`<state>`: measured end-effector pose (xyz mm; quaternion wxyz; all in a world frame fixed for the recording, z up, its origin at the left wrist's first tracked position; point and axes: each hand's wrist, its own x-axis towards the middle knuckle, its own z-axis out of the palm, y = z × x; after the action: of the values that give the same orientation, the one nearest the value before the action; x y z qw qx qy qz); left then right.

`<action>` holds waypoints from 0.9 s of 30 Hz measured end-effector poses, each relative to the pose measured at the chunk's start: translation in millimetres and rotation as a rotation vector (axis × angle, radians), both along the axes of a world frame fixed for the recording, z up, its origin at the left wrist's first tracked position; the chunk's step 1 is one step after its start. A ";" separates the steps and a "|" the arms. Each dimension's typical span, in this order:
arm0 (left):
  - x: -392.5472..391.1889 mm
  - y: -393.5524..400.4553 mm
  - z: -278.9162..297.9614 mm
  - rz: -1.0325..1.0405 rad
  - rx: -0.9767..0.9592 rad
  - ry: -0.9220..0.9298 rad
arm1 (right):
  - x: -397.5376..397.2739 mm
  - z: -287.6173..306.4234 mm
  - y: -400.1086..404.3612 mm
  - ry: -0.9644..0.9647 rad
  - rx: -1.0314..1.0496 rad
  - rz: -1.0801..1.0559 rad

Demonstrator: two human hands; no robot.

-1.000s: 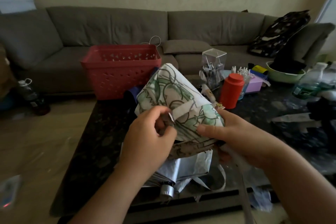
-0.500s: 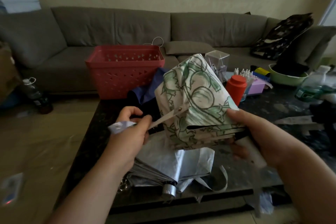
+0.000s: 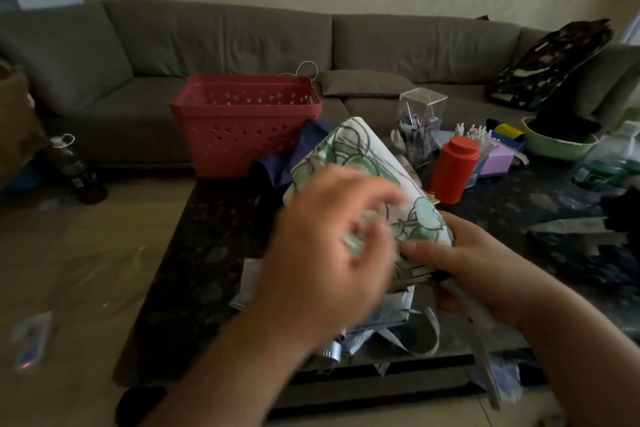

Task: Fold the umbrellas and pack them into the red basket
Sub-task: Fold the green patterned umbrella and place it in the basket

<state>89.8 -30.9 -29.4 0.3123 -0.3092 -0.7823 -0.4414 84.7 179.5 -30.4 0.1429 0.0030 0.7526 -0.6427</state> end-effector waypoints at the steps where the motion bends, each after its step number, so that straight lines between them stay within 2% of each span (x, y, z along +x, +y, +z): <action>1: 5.1 14.8 -4.4 -0.044 -0.080 -0.067 | 0.8 -0.4 -3.9 0.046 0.041 -0.018; 3: 2.8 29.5 -14.8 -0.043 -0.032 -0.376 | 2.1 -2.8 -8.8 0.098 0.048 -0.058; 6: -16.6 29.8 -35.6 -0.061 0.286 -0.837 | 3.3 -14.8 -16.9 0.098 0.056 -0.136; 8: -25.9 30.9 -44.8 -0.221 0.564 -1.031 | 3.4 -25.2 -25.6 0.122 0.136 -0.198; 9: -26.9 33.6 -46.8 -0.294 0.644 -1.070 | 3.2 -30.4 -30.2 0.155 0.208 -0.228; 11: -23.7 39.5 -46.3 -0.313 0.644 -1.060 | 4.6 -39.4 -45.9 0.244 0.348 -0.264; 15: -28.1 34.9 -44.2 0.007 0.546 -1.000 | 12.7 -55.8 -78.1 0.448 0.461 -0.205; 19: -36.8 11.7 -41.9 0.060 0.412 -0.928 | 23.6 -61.4 -95.3 0.385 0.410 -0.071; 21: -38.6 -0.6 -37.7 0.147 0.261 -0.811 | 28.3 -50.8 -90.0 0.303 0.432 0.097; 24: -41.9 -22.1 -33.4 0.297 -0.029 -0.547 | 28.0 -10.7 -50.6 0.151 0.586 0.475; 26: -43.9 -37.0 -31.7 0.331 -0.238 -0.320 | 24.1 18.0 -12.4 0.087 0.463 0.577; 27: -45.7 -44.5 -31.7 0.335 -0.311 -0.167 | 21.7 27.5 6.6 0.086 0.364 0.557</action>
<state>44.1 -75.4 -61.1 0.2640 -0.1819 -0.9043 -0.2819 106.4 186.2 -2.9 0.2784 -0.2046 0.8323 -0.4336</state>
